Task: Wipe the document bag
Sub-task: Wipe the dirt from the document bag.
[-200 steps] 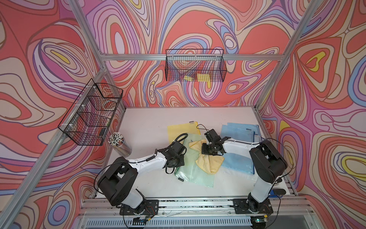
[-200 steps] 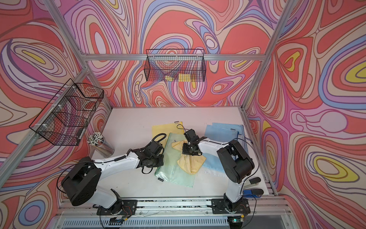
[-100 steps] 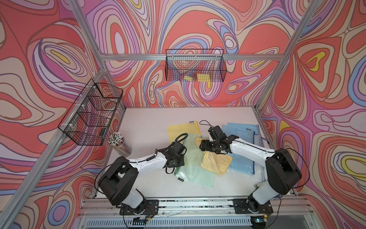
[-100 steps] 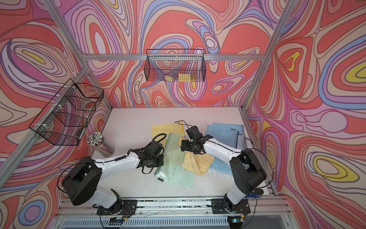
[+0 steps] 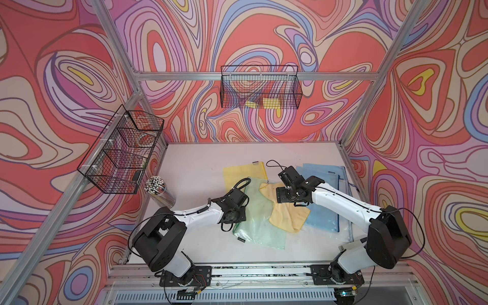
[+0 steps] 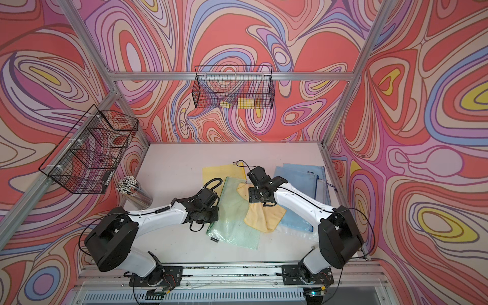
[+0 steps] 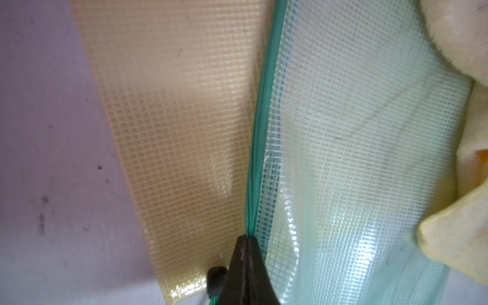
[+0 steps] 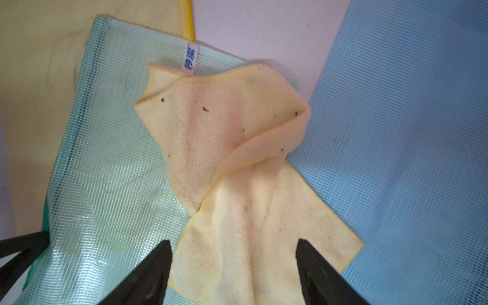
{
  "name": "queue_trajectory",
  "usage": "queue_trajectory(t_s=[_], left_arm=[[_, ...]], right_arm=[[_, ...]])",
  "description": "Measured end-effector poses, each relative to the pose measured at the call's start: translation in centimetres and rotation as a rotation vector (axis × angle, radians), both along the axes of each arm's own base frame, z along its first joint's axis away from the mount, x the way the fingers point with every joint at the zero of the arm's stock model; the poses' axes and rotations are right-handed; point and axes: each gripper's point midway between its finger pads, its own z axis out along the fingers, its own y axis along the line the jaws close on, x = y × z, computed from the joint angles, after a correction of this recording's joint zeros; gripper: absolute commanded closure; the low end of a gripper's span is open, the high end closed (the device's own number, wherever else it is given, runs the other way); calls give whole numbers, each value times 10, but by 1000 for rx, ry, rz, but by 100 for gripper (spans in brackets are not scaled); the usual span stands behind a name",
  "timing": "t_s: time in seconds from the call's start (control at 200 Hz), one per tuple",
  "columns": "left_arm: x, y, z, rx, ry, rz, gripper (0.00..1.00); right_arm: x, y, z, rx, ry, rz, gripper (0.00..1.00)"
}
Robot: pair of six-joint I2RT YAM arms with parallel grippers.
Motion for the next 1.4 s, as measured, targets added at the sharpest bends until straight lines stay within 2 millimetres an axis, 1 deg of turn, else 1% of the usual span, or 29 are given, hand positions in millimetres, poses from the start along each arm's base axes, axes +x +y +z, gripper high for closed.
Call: queue_trajectory(t_s=[0.06,0.135,0.15,0.22,0.32,0.391,0.486,0.626,0.726,0.826,0.911,1.007,1.082,1.142,1.342,1.397], left_arm=[[0,0,0,-1,-1,0,100],[0,0,-1,0,1,0,100],[0,0,-1,0,1,0,100],[0,-1,-2,1,5,-1,100],[0,-1,-4,0,11,-2,100],[0,-2,-5,-4,13,-4,100],[0,-3,-4,-10,11,-6,100],[0,-4,-4,-15,11,-7,100],[0,-5,-4,-16,10,-7,100],[1,-5,-4,-17,9,-7,100],[1,-5,-4,-17,8,-7,100],[1,-5,-4,-18,7,-7,100],[1,-5,-4,-18,7,-7,100],[1,-5,-4,-18,7,-7,100],[0,-5,-5,-21,7,-7,100],[0,-5,-6,-22,7,-8,100]], right_arm=[[-14,-4,0,6,18,-19,16],[-29,-12,5,51,34,-112,14],[-31,-13,6,63,34,-129,9],[-42,-17,8,155,33,-237,2],[-59,-22,-3,282,41,-387,2],[-64,-25,-11,325,55,-482,2],[-56,-21,-13,367,54,-586,2],[-32,-7,-7,437,19,-679,2],[-17,2,-7,449,17,-724,2],[-7,10,-17,438,32,-752,2],[-4,14,-34,416,61,-768,2],[-3,13,-54,374,94,-784,2],[0,11,-65,356,114,-798,3],[4,7,-69,352,119,-815,4],[17,-6,-76,345,117,-842,10],[20,-6,-77,340,116,-838,15]])
